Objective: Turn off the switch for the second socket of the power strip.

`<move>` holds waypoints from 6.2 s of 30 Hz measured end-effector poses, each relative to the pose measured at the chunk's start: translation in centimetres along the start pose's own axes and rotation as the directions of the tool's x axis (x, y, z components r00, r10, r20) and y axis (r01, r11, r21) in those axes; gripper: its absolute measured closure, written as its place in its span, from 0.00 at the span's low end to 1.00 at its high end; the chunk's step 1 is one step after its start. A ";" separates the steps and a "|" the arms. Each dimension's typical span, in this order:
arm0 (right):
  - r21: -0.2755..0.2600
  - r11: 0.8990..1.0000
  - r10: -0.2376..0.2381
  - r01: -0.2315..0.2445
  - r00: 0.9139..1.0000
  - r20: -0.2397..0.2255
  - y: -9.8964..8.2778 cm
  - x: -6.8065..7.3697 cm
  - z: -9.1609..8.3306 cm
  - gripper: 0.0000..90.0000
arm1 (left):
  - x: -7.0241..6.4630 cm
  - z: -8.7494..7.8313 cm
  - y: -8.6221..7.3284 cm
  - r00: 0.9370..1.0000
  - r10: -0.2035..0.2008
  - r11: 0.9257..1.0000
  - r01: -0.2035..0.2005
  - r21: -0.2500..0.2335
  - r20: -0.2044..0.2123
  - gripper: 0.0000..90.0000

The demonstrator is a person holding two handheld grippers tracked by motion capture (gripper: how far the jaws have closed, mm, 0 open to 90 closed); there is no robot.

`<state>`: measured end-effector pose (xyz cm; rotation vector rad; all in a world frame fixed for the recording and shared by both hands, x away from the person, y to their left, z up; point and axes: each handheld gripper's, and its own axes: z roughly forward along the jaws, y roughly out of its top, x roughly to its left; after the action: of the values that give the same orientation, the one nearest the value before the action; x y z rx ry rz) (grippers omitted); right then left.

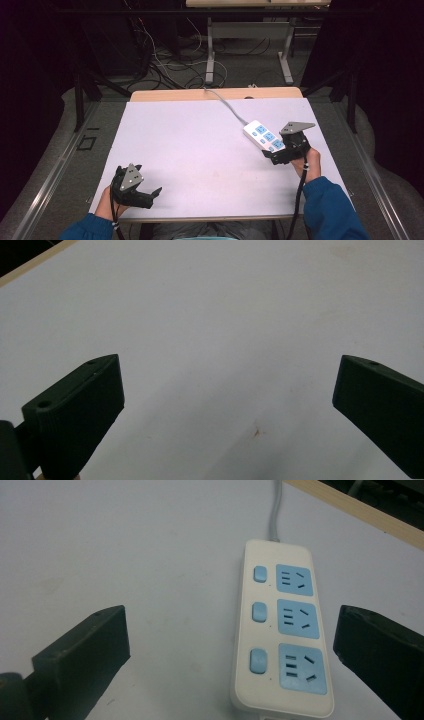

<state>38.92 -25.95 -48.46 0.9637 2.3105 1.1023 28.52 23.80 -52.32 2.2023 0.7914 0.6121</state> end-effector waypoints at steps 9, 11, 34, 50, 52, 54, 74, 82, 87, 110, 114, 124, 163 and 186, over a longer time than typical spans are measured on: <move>-0.003 1.000 0.007 -0.007 1.000 0.002 1.1 -0.5 1.0 0.01 | 0.0 0.0 0.0 1.000 -0.003 1.000 0.003 -0.002 0.004 0.00; -0.002 1.000 0.007 -0.007 1.000 0.000 1.2 -0.6 1.3 0.01 | 0.0 0.0 0.0 1.000 -0.004 1.000 0.004 -0.004 0.004 0.00; 0.027 0.998 0.053 -0.053 0.999 0.004 1.8 -2.1 3.4 0.01 | 0.0 0.0 0.0 1.000 0.006 1.000 -0.006 0.000 0.000 0.00; 0.066 0.995 0.075 -0.075 0.997 0.007 1.7 -2.9 5.0 0.01 | 0.0 0.0 0.0 1.000 -0.002 1.000 0.002 -0.001 0.004 0.00; 0.071 0.994 0.080 -0.081 0.997 0.010 1.7 -3.0 5.2 0.00 | 0.0 0.0 0.0 1.000 0.000 1.000 0.000 0.001 0.005 0.00; 0.071 0.994 0.079 -0.079 0.997 0.013 1.7 -3.1 5.3 0.00 | 0.0 0.1 0.0 1.000 0.000 1.000 0.000 -0.002 0.006 0.00; 0.079 0.990 0.117 -0.118 0.993 0.009 1.0 -3.5 5.9 0.00 | -0.1 0.1 0.0 1.000 0.001 1.000 -0.001 0.000 0.009 0.00; 0.065 0.992 0.108 -0.109 0.994 0.009 1.0 -3.5 5.8 0.31 | -0.1 0.1 0.0 1.000 0.003 1.000 -0.003 0.001 0.012 0.00; 0.075 0.987 0.138 -0.139 0.990 0.016 0.9 -3.4 5.9 0.70 | -0.1 0.1 0.0 1.000 0.003 1.000 -0.003 0.002 0.012 0.00; 0.094 0.987 0.123 -0.128 0.990 0.063 0.9 -2.8 6.5 1.00 | -0.1 0.1 0.0 1.000 0.004 1.000 -0.004 0.006 0.012 0.00; 0.117 0.985 0.116 -0.123 0.991 0.070 0.8 -2.6 6.7 1.00 | -0.1 0.1 0.0 1.000 0.001 1.000 -0.001 0.005 0.013 0.00; 0.151 0.983 0.095 -0.106 0.993 0.076 0.7 -2.5 7.2 1.00 | -0.1 0.1 0.0 1.000 0.001 1.000 -0.001 0.006 0.013 0.00; 0.145 0.977 0.141 -0.155 0.985 0.100 0.2 -2.3 7.5 1.00 | -0.1 0.2 0.0 1.000 0.009 1.000 -0.009 0.009 0.014 0.00; 0.139 0.977 0.150 -0.163 0.984 0.097 0.1 -2.3 7.5 1.00 | -0.1 0.2 0.0 1.000 0.007 1.000 -0.007 0.010 0.013 0.00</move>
<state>45.10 -23.77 -52.78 1.2432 2.3028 0.9390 28.54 23.61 -52.46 2.2173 0.7816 0.5977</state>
